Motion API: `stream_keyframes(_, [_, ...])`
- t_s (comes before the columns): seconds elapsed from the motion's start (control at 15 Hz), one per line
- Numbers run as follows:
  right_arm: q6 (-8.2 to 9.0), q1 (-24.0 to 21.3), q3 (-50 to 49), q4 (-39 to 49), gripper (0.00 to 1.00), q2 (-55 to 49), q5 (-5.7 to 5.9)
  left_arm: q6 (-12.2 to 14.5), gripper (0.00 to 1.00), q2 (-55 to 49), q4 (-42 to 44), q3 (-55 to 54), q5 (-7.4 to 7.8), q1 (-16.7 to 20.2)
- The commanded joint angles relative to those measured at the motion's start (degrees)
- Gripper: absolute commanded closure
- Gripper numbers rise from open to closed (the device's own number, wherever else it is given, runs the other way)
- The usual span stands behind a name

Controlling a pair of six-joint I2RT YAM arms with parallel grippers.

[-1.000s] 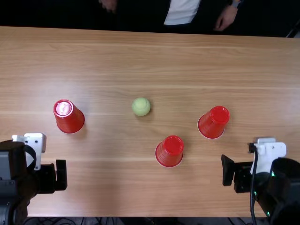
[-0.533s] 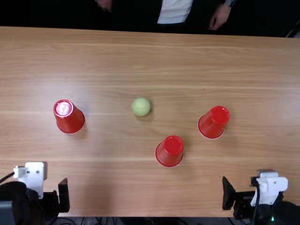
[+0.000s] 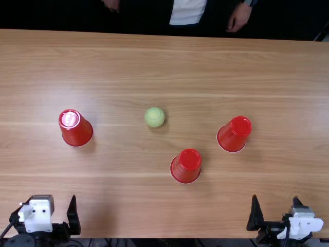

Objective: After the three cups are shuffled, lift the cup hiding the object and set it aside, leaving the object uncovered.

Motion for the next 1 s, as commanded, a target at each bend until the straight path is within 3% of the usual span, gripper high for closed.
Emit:
stream_keyframes(0.0, [-0.23,-0.5,-0.5,1.5,0.0,-0.7,1.38,-0.1,0.0,-1.2,2.2,-1.7,-0.31,0.7])
stream_keyframes(0.47, [0.08,-0.9,-13.2,31.6,0.0,-0.7,0.64,0.0,0.0,-4.8,24.0,-11.6,-0.31,0.7])
stream_keyframes(0.93, [-0.23,-0.8,-27.3,46.4,0.0,-0.7,0.43,0.0,0.0,-4.8,41.5,-24.9,0.85,0.2])
